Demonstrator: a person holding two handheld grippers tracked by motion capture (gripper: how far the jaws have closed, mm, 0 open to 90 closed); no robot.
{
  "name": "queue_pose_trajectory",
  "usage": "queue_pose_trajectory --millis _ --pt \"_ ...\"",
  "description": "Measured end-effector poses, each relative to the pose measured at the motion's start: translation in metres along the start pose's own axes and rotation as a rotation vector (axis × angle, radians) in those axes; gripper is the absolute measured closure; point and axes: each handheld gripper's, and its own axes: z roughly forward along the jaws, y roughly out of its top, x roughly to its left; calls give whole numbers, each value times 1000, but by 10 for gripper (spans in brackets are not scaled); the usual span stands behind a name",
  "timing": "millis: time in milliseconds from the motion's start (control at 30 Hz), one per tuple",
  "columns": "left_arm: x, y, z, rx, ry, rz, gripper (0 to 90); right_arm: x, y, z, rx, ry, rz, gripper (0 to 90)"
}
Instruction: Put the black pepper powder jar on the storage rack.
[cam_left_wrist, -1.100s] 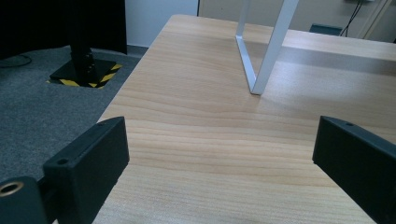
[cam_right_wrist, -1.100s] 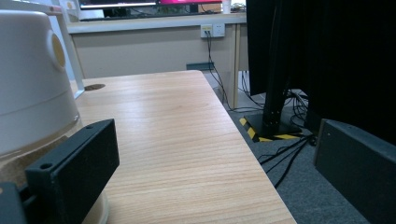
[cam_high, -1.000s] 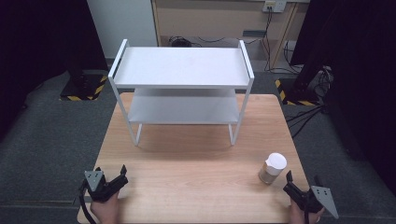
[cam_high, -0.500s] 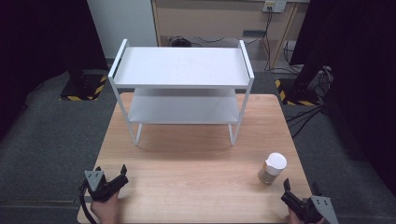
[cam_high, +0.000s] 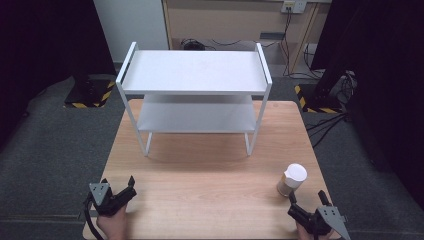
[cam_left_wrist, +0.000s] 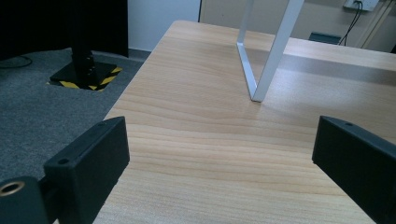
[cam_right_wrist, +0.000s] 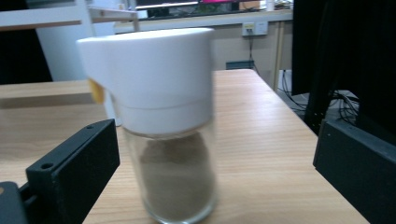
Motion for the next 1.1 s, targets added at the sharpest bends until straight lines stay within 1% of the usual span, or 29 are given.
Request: queue_pose_trajectory --millis 33,133,367,567,700,800,867,1100 --pt "0 0 0 0 0 0 35 0 0 0 0 0 0 5" --pt "0 0 0 -1 2 -5 35 4 3 8 6 23 -14 6" --pt "0 0 0 0 1 -5 35 9 7 22 23 31 -20 10" --pt "1 0 0 2 -1 -5 35 6 9 31 42 60 -20 66" --pt "1 0 0 2 -4 -3 35 4 9 35 47 65 -17 72" --pt "1 0 0 4 -4 -1 35 4 8 38 47 58 2 78" --pt "1 0 0 4 -5 -1 35 4 9 38 47 56 4 81" --pt "1 1 0 9 -9 4 35 7 8 44 50 50 17 117"
